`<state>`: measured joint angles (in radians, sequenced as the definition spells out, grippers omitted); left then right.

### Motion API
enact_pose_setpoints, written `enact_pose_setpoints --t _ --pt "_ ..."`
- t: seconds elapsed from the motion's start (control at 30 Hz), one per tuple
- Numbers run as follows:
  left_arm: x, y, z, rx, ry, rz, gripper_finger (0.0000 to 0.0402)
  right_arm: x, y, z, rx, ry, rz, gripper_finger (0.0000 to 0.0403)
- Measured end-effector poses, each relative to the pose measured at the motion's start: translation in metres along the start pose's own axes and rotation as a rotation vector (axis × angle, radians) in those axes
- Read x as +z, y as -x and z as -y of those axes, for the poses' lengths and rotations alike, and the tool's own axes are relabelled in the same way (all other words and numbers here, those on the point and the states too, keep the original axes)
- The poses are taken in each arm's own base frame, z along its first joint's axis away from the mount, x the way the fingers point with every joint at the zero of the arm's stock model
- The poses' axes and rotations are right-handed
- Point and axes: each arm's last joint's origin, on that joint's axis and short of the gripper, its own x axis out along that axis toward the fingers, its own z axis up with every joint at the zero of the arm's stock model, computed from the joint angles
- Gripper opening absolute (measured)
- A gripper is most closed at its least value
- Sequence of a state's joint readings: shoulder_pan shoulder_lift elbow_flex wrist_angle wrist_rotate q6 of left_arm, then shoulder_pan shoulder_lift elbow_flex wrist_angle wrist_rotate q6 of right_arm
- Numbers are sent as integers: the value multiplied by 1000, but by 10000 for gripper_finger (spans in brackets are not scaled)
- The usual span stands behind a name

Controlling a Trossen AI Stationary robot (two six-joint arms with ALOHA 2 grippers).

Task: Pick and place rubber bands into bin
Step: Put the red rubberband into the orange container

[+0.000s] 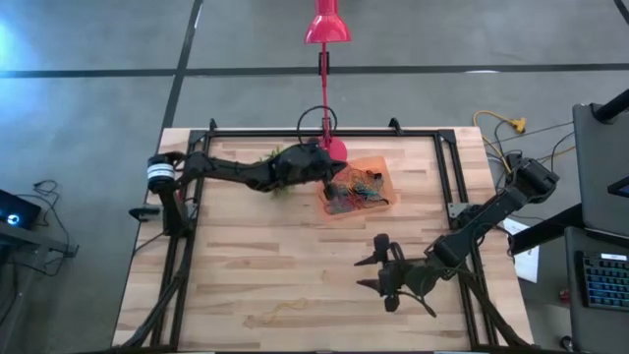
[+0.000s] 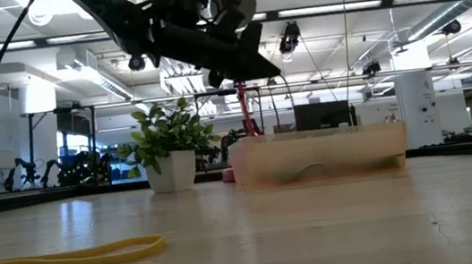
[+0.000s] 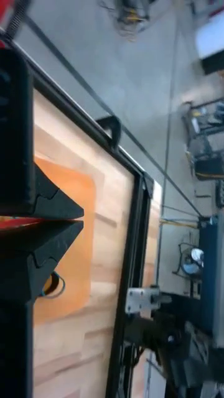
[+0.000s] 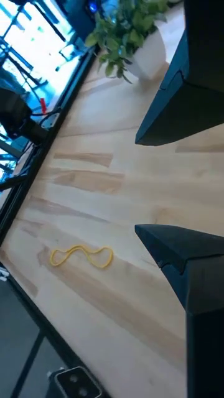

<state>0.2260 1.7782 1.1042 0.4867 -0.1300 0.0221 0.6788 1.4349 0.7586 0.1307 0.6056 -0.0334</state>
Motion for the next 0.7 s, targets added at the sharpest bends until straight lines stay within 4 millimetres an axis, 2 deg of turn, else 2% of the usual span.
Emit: enact_pose_setpoints --t 0.17,0.47,0.7 --pt "-6 -1 -12 31 23 -42 0 0 -2 3 -15 64 -3 205" --pt "-7 -1 -14 24 20 -46 4 -1 -11 20 -91 76 -29 205" --pt "-12 -1 -15 4 8 -91 68 -3 -16 31 -124 57 -49 205"
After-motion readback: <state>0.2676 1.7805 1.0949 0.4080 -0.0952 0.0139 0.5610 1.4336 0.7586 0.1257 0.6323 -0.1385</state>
